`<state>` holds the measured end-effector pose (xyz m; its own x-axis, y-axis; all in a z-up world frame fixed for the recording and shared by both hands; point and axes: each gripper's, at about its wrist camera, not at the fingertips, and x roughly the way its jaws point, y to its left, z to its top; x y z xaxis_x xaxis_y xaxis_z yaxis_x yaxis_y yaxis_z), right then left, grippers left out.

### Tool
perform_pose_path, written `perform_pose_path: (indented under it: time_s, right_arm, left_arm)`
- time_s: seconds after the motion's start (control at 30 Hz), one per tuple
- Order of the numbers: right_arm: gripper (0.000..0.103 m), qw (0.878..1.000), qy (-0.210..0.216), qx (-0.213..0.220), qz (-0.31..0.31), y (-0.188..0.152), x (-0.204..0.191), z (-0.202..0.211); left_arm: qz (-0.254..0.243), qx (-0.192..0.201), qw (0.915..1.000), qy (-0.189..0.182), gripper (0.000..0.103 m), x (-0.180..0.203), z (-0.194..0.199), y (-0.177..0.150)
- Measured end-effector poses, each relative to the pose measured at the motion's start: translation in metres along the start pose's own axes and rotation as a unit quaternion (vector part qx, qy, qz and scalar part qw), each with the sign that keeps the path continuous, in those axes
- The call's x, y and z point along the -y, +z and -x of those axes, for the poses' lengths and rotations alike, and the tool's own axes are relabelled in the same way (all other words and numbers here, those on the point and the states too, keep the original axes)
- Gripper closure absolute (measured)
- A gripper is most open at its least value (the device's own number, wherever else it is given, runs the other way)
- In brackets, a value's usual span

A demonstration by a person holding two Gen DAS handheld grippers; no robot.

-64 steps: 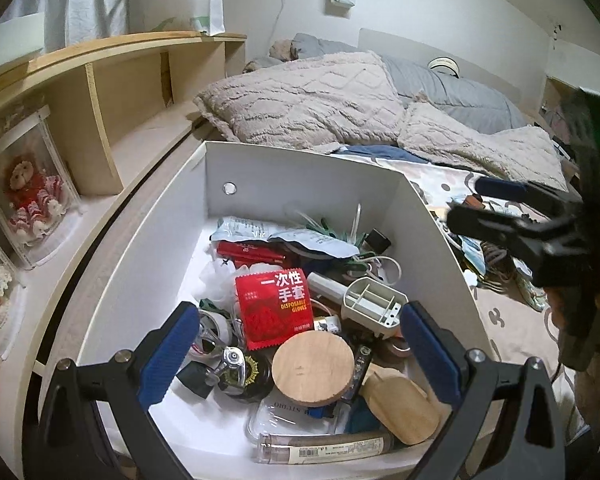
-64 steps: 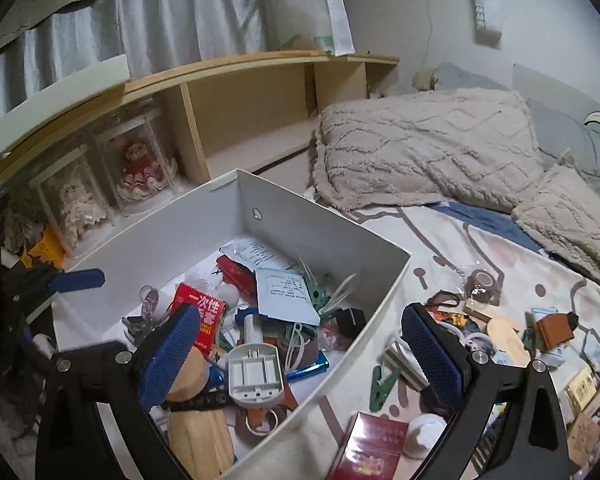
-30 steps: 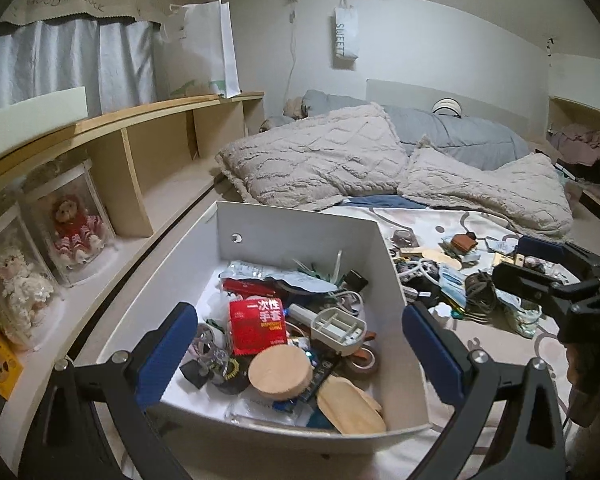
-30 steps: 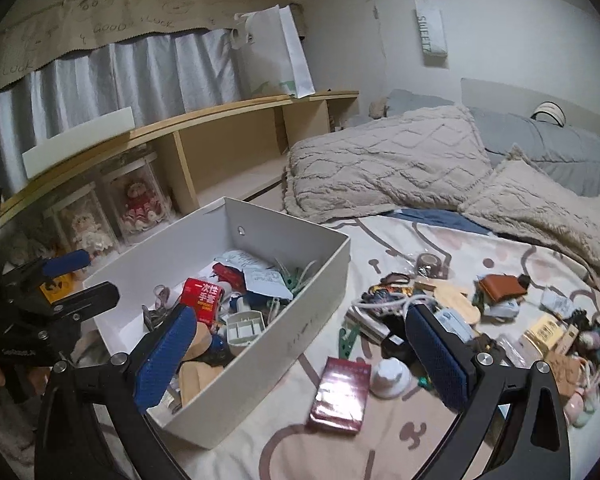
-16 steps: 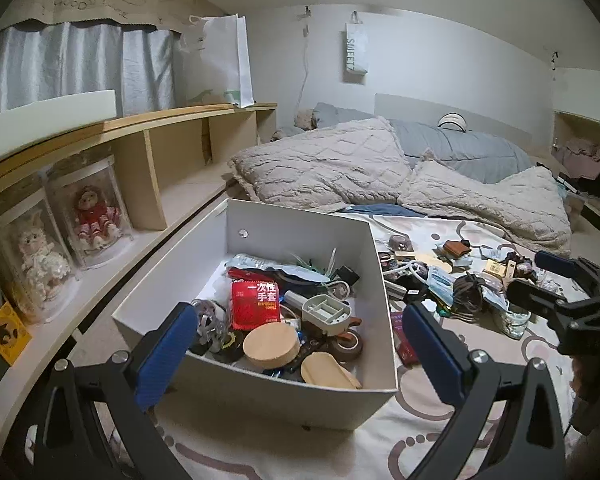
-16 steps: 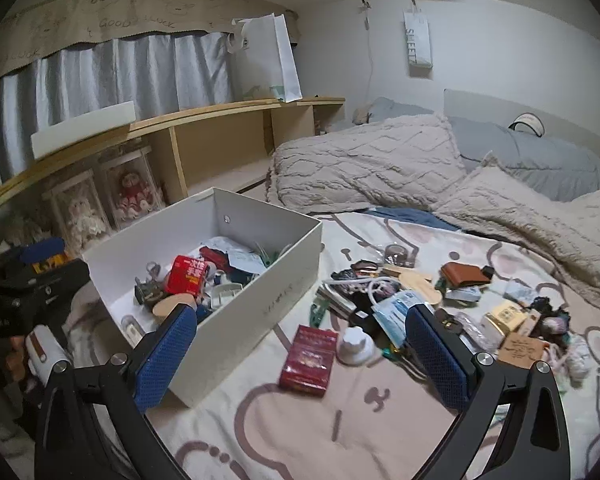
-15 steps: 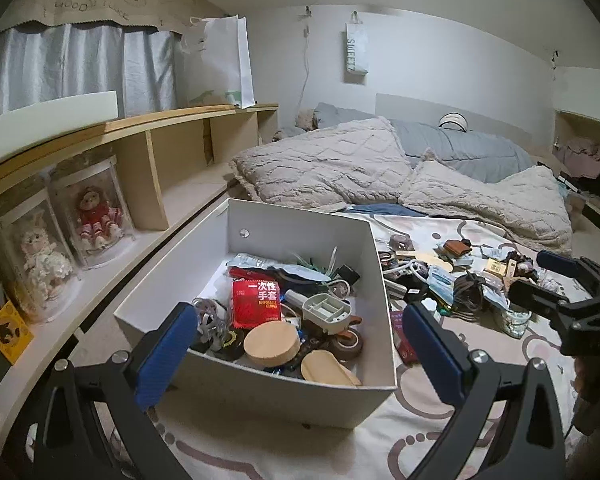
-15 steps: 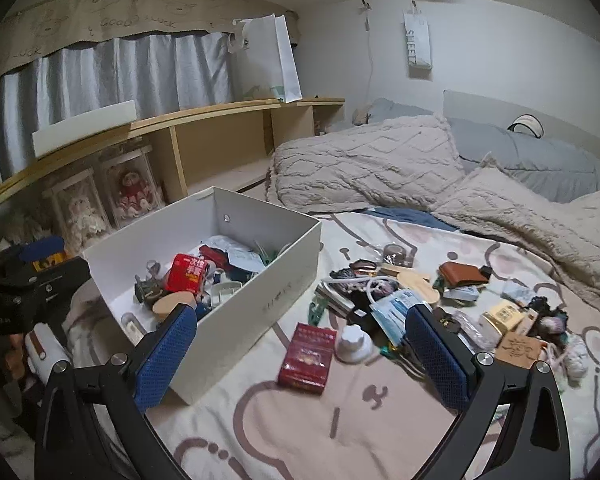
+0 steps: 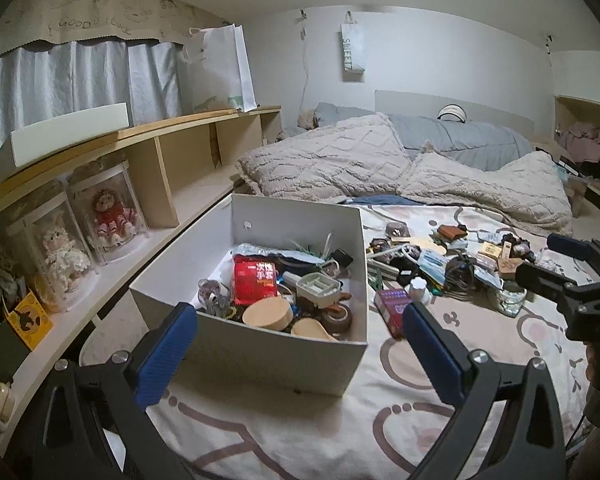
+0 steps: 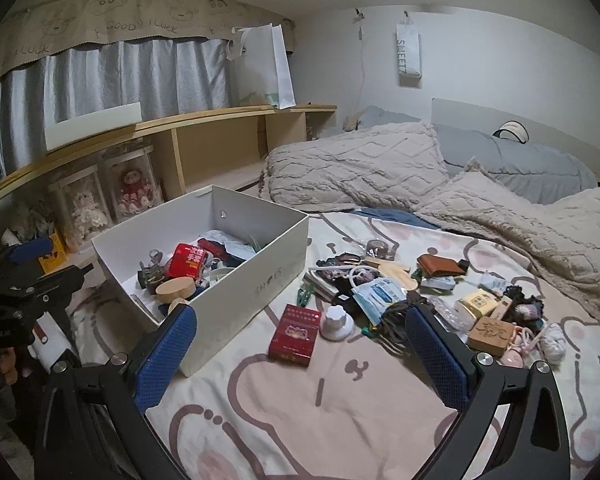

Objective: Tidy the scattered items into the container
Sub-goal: 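Withdraw both open tools back from the box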

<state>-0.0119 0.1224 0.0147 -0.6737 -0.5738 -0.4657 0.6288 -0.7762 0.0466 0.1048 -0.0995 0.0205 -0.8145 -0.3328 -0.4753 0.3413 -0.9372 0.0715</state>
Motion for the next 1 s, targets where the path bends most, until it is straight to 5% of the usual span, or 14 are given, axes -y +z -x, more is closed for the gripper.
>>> perform_pose_path:
  time_s: [1.0]
  right_arm:
    - [0.000,1.000,-0.013,0.000,0.027,-0.009,-0.015,0.017]
  left_arm:
    - [0.008,-0.009,0.9999,-0.010,0.000,0.007,0.010,-0.011]
